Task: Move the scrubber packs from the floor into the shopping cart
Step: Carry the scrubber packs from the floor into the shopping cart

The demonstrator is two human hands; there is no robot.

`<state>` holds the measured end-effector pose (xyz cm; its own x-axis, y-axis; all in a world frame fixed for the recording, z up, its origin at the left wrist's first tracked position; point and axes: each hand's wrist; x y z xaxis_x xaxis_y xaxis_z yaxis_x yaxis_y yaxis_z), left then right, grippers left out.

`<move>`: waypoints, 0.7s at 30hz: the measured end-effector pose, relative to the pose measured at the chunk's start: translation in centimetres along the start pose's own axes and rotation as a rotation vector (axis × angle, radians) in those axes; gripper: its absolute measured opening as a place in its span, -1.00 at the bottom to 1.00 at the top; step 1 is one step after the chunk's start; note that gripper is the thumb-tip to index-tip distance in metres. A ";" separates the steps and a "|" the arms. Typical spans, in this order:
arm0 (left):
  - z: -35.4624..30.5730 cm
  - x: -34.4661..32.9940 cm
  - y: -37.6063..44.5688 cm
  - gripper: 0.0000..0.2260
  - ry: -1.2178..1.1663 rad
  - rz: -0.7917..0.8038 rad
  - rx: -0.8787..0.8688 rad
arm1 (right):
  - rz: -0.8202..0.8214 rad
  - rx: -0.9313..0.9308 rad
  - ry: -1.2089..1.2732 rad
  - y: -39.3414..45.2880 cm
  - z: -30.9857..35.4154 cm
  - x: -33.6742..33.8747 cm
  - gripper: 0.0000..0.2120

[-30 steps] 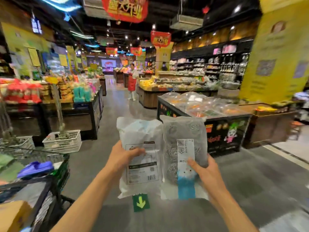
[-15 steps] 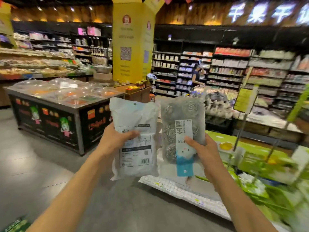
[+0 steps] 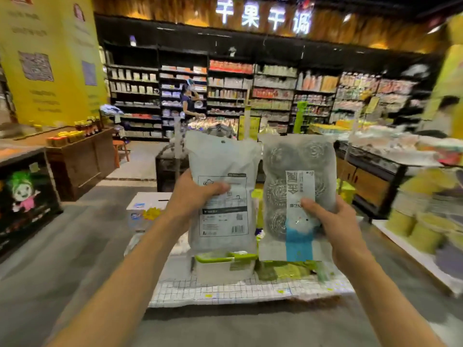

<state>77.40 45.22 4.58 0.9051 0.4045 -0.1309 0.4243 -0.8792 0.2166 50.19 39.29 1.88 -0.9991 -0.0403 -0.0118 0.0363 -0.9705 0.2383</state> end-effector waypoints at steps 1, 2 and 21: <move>0.5 -2.7 1.2 -0.60 -0.007 0.041 0.004 | -0.047 0.003 -0.002 0.9 -0.2 2.2 -0.70; 1.0 -5.3 2.2 -0.60 -0.020 0.085 0.008 | -0.094 0.006 -0.012 1.7 -0.4 4.2 -0.71; 10.5 -47.9 15.0 -0.63 -0.209 0.930 0.154 | -0.935 -0.069 -0.198 9.0 -3.3 30.5 -0.81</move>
<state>40.12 10.05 3.96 0.8480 -0.5100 -0.1440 -0.4814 -0.8549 0.1931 20.13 28.57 0.47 -0.6094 0.7929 -0.0027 -0.7832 -0.6014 0.1575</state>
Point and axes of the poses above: each hand's wrist, its own y-axis towards the middle knuckle, its own x-axis out of the back of the hand, z = x × y, and after that the axes turned 6 degrees about -y, right-handed
